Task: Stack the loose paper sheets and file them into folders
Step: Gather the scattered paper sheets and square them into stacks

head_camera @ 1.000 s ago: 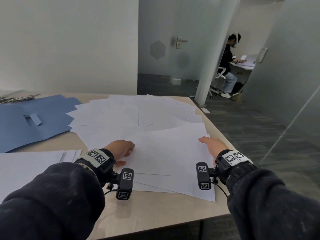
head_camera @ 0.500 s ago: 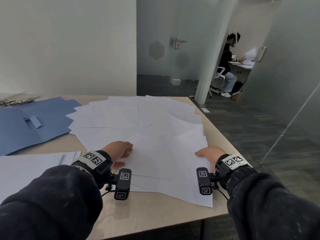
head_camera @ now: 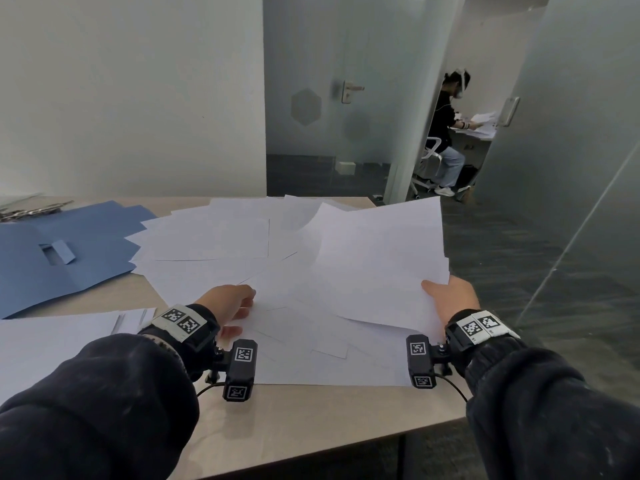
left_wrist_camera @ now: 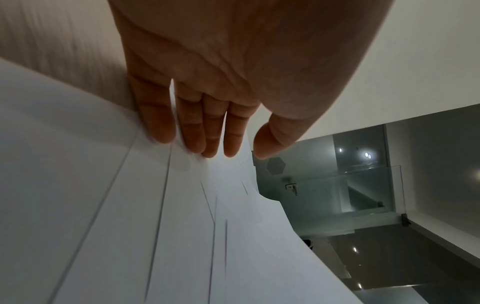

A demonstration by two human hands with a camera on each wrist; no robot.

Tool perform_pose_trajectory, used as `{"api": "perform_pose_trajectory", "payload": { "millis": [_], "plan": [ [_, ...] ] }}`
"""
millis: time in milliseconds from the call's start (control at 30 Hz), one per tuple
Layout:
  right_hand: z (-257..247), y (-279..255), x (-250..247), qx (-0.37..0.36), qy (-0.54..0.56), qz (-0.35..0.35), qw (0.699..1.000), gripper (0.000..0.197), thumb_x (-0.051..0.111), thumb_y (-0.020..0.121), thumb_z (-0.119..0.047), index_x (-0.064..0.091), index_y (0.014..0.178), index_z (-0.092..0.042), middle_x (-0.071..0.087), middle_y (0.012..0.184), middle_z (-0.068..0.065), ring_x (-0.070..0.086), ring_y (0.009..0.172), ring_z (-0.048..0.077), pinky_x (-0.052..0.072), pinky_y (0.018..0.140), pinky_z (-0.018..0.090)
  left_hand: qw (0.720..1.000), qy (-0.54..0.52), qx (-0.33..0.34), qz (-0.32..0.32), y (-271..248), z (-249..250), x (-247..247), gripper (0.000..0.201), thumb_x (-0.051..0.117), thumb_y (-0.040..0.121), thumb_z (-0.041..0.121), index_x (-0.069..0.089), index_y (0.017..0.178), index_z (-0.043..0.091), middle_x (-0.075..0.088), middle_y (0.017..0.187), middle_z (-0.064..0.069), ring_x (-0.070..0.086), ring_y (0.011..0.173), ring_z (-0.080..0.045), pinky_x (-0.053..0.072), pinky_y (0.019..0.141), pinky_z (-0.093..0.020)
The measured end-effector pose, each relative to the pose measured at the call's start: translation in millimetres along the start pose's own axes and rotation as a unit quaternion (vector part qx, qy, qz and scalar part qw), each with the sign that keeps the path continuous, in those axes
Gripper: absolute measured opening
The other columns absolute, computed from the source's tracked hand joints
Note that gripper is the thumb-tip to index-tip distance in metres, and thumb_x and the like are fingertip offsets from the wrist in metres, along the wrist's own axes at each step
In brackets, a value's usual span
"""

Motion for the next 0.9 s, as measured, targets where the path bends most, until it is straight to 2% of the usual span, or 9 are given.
{"api": "perform_pose_trajectory", "payload": {
  "millis": [100,233,300,467,600,667,767,833,900],
  "plan": [
    [-1.3,-0.8,-0.6,-0.002,0.046,-0.012,0.999,0.007,0.061,0.094,-0.009,0.067,0.098,-0.01,0.068,0.093,0.008,0.06,0.073,0.019,0.044,0.059,0.026,1.0,0.006,0.003,-0.001,0.5,-0.6,0.0,0.01,0.062,0.094,0.022,0.066,0.096,0.014,0.069,0.106,-0.003,0.061,0.09,-0.018,0.05,0.068,-0.032],
    [7.4,0.9,13.9,0.053,0.086,-0.058,0.993,0.012,0.065,0.092,-0.007,0.069,0.089,-0.018,0.073,0.105,0.012,0.069,0.097,0.033,0.055,0.093,0.048,1.0,0.01,0.0,0.002,1.0,-2.1,-1.5,0.011,0.062,0.095,0.022,0.067,0.097,0.012,0.069,0.107,-0.005,0.061,0.091,-0.018,0.05,0.067,-0.032],
    [13.0,3.7,20.6,0.077,0.088,-0.061,0.991,0.017,0.064,0.093,-0.01,0.065,0.083,-0.024,0.072,0.106,0.014,0.068,0.102,0.037,0.052,0.098,0.054,1.0,0.012,0.0,-0.001,1.1,-3.2,-2.5,0.013,0.062,0.095,0.022,0.068,0.099,0.011,0.07,0.109,-0.005,0.061,0.091,-0.018,0.05,0.065,-0.031],
    [12.4,17.1,36.3,0.112,0.101,-0.025,0.988,0.005,0.062,0.094,-0.017,0.06,0.093,-0.013,0.066,0.1,0.015,0.065,0.093,0.036,0.051,0.098,0.052,1.0,0.006,-0.013,-0.019,6.2,-3.0,-8.6,0.014,0.064,0.096,0.023,0.07,0.101,0.012,0.072,0.107,-0.002,0.065,0.092,-0.017,0.053,0.066,-0.034],
    [3.8,25.8,54.0,0.142,0.132,-0.033,0.98,0.015,0.065,0.093,-0.021,0.065,0.098,-0.007,0.068,0.093,0.011,0.065,0.091,0.033,0.052,0.094,0.043,0.999,-0.001,-0.022,-0.031,15.5,-1.5,-12.9,0.013,0.065,0.094,0.025,0.071,0.097,0.013,0.074,0.103,-0.001,0.066,0.088,-0.019,0.055,0.071,-0.037],
    [1.5,33.2,68.4,0.158,0.153,-0.062,0.973,0.023,0.068,0.091,-0.021,0.07,0.108,-0.006,0.072,0.102,0.011,0.069,0.095,0.034,0.053,0.096,0.047,0.999,-0.003,-0.025,-0.034,18.7,-1.8,-14.3,0.015,0.066,0.094,0.026,0.071,0.097,0.012,0.074,0.1,-0.001,0.066,0.086,-0.019,0.055,0.073,-0.038],
    [-11.1,29.1,89.2,0.156,0.085,-0.128,0.976,0.035,0.056,0.101,-0.02,0.06,0.132,-0.004,0.06,0.125,0.009,0.058,0.097,0.027,0.05,0.079,0.035,0.999,-0.013,-0.028,-0.043,20.4,-3.3,-15.5,0.017,0.066,0.095,0.028,0.071,0.099,0.012,0.074,0.099,-0.001,0.065,0.086,-0.019,0.055,0.07,-0.037],
    [-16.7,28.3,99.3,0.159,0.043,-0.143,0.976,0.039,0.051,0.104,-0.02,0.053,0.139,-0.003,0.054,0.139,0.015,0.054,0.102,0.028,0.046,0.074,0.034,0.998,-0.021,-0.028,-0.044,20.7,-5.0,-16.5,0.018,0.065,0.096,0.029,0.071,0.1,0.012,0.075,0.101,-0.001,0.066,0.089,-0.02,0.055,0.068,-0.036],
    [-16.5,29.8,107.9,0.151,0.002,-0.159,0.976,0.043,0.05,0.104,-0.018,0.047,0.144,-0.002,0.046,0.15,0.018,0.055,0.12,0.033,0.051,0.084,0.039,0.998,-0.03,-0.027,-0.045,21.2,-6.8,-17.1,0.019,0.064,0.096,0.029,0.071,0.102,0.012,0.075,0.103,0.0,0.066,0.09,-0.02,0.055,0.067,-0.035]
  ]
}}
Point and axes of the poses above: each hand's wrist, its own y-axis towards the middle knuckle, its own x-axis out of the palm, z = x × y, the point moved 2 cm from there along y, towards the middle knuckle
